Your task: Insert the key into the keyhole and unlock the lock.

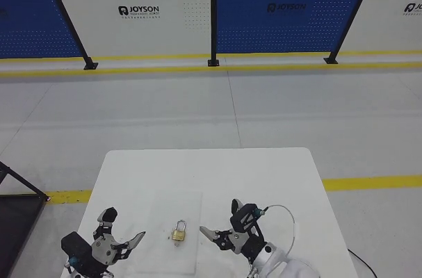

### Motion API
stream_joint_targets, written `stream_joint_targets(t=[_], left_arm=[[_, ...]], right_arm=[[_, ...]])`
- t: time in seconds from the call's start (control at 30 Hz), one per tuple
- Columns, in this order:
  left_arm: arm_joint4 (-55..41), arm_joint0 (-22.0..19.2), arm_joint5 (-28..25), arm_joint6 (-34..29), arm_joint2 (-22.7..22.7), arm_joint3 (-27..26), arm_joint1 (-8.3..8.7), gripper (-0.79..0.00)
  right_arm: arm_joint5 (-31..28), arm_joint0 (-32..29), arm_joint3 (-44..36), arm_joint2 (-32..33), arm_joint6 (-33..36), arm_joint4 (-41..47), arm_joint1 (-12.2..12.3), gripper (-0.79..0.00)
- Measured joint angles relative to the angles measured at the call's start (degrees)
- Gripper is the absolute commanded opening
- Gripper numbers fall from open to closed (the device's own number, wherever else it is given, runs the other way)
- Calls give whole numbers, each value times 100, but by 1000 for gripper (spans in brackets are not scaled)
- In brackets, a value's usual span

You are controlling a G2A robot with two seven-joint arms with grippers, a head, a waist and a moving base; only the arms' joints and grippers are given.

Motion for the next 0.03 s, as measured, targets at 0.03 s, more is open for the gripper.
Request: stream_joint_targets(t=[0.03], left_arm=[[0,-12,10,-17,1,0,-2,0]], right_arm=[[3,4,9,14,-5,-3,1,-1]])
